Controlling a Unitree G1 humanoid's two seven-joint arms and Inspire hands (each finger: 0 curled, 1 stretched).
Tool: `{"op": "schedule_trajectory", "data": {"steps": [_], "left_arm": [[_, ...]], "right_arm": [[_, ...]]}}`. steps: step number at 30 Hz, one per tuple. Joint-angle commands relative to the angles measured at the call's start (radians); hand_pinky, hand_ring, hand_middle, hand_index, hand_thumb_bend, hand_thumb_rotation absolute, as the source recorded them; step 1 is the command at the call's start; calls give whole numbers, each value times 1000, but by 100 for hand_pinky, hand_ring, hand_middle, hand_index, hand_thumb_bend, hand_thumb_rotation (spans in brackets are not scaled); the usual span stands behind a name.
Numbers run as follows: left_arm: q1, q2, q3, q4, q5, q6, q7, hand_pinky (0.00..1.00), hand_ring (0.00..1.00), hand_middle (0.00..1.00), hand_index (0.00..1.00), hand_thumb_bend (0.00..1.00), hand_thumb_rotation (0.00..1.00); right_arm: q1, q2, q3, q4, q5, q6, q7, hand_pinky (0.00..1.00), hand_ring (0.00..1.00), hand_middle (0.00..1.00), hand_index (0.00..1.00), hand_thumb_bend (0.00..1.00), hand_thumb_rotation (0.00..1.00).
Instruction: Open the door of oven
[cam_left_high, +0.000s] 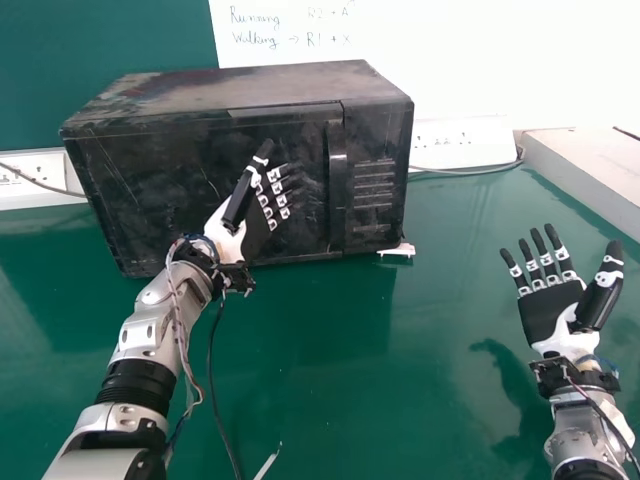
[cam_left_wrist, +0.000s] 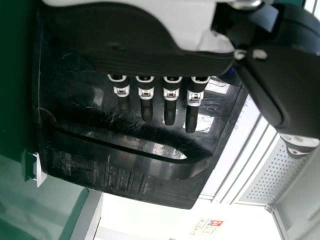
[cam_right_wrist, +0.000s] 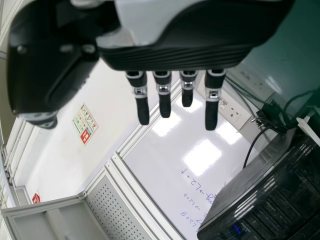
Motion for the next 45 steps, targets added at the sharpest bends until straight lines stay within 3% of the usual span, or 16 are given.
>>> {"op": "schedule_trajectory", "data": {"steps": [1,11,20,30,37,45], "left_arm": [[-24,-22,16,10,-20,25,35,73,91,94,93,84,86],[-75,-73,34,76,-27,25,147,65,86,90,92,82,85],[-116,-124,39,128,13,-34,337,53,79,84,84,78,84],[-174,-146,79,250,-15,-88,312,48,68,76,80,82,80],[-225,-159,78,324,23,-126,416,46,68,80,78,78,80],[-257,-179,91,378,18,-148,463,42,64,75,76,71,81]], "right_arm": [[12,12,-4,12,6,3,-3,79,96,95,88,100,87],[16,18,2,3,1,-8,-12,78,95,94,88,100,87],[18,24,2,-7,3,-10,-13,80,96,95,88,100,89],[19,31,0,-14,7,-11,-13,81,95,94,87,100,89],[22,33,3,-18,1,-15,-25,80,94,93,87,100,87],[25,35,6,-26,0,-17,-32,77,94,91,87,100,87]]}}
